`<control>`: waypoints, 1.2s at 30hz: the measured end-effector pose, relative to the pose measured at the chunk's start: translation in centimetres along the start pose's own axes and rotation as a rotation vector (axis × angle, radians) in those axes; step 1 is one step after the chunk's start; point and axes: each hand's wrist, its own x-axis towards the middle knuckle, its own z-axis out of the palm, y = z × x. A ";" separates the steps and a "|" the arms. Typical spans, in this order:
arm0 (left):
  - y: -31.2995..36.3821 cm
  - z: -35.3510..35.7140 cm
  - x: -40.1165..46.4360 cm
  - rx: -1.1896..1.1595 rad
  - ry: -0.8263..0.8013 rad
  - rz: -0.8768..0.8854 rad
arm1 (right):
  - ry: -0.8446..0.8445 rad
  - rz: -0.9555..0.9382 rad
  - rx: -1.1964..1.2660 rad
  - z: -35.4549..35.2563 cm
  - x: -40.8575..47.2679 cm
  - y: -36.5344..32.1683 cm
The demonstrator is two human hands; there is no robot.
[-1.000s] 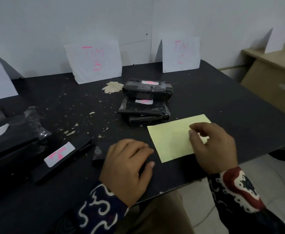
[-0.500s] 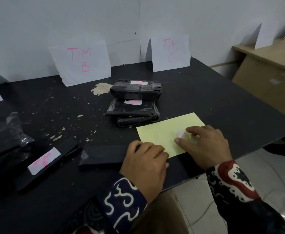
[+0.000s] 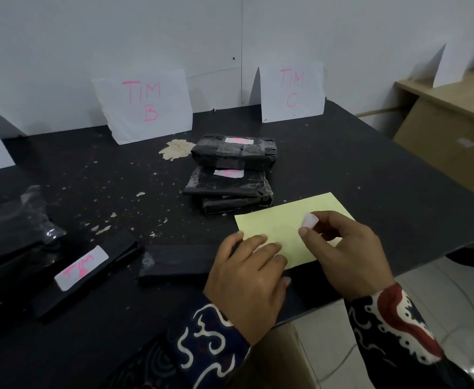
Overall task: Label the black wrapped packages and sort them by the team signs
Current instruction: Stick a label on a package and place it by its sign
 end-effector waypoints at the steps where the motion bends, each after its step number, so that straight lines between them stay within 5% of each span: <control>1: 0.0 -0.2 0.0 -0.020 0.055 -0.016 | -0.015 -0.010 0.047 0.1 -0.2 -0.3; 6: -0.7 -3.0 -0.3 -0.280 0.258 -0.273 | -0.178 -0.075 0.215 0.9 -1.4 -2.3; 15: -3.4 -8.4 -1.6 -0.701 0.186 -0.687 | -0.320 -0.249 0.268 5.0 -3.7 -6.8; 23: -5.9 -10.5 -3.2 -0.795 0.176 -0.725 | -0.463 -0.270 0.324 7.3 -4.4 -8.3; 36: -6.6 -9.8 -3.7 -0.629 0.279 -0.699 | -0.591 -0.243 0.400 8.1 -5.0 -9.1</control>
